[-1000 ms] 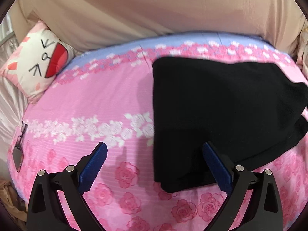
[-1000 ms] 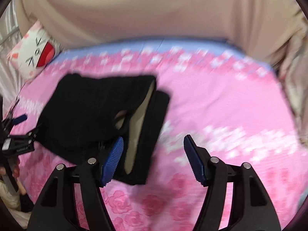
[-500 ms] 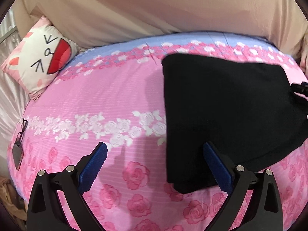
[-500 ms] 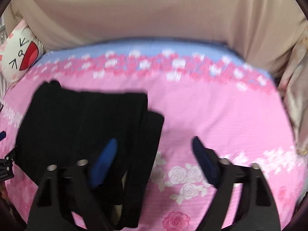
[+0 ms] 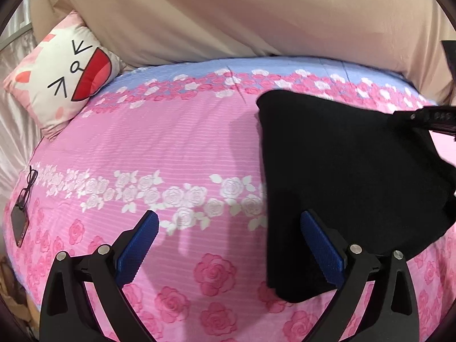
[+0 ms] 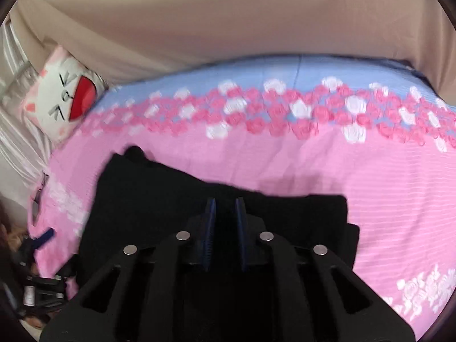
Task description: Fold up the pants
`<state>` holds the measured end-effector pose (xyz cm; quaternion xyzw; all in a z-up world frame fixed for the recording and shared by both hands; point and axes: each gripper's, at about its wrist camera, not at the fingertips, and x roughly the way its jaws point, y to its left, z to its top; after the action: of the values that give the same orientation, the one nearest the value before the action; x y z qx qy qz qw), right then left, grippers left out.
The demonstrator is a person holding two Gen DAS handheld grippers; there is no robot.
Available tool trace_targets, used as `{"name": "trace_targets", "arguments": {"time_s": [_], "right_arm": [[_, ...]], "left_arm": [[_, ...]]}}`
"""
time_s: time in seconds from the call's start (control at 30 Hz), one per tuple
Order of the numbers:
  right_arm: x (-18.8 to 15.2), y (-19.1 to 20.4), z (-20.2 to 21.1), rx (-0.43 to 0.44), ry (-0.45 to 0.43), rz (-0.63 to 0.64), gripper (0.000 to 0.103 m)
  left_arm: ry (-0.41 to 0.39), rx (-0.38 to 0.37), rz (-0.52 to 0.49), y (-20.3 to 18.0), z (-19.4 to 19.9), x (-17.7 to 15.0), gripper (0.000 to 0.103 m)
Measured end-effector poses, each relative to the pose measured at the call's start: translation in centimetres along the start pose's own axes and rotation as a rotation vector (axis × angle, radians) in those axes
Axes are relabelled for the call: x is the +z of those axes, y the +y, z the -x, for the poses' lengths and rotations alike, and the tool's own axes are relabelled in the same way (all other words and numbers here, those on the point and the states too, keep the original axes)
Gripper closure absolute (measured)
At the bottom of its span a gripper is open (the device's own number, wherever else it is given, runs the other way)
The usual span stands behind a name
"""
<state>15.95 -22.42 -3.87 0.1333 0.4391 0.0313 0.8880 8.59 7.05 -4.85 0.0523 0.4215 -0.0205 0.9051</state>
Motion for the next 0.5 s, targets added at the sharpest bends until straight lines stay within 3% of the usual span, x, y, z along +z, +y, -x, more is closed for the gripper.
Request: {"name": "trace_targets", "arguments": {"time_s": [0.07,0.17,0.23,0.4,0.5], "right_arm": [[0.5,3.3,0.4,0.015,0.001,0.090,0.085],[1.1,9.8,-2.2,0.119,0.064,0.233,0.085],[1.4,14.3,-5.5,0.103,0.092,0.340,0.085],[3.3,17.0,-11.4,-0.021,0.086,0.397,0.068],[4.2,16.1,-10.0,0.031,0.079,0.336,0.069]], "left_arm": [[0.001,0.004,0.014,0.5,0.0,0.0,0.005],[0.019,0.015,0.044,1.4,-0.6,-0.1,0.005],[0.035,0.021,0.057,1.9,-0.7,-0.2,0.005],[0.038,0.063,0.066,3.6,-0.6,-0.7,0.005],[0.037,0.074,0.084,4.7,-0.3,-0.8,0.005]]}}
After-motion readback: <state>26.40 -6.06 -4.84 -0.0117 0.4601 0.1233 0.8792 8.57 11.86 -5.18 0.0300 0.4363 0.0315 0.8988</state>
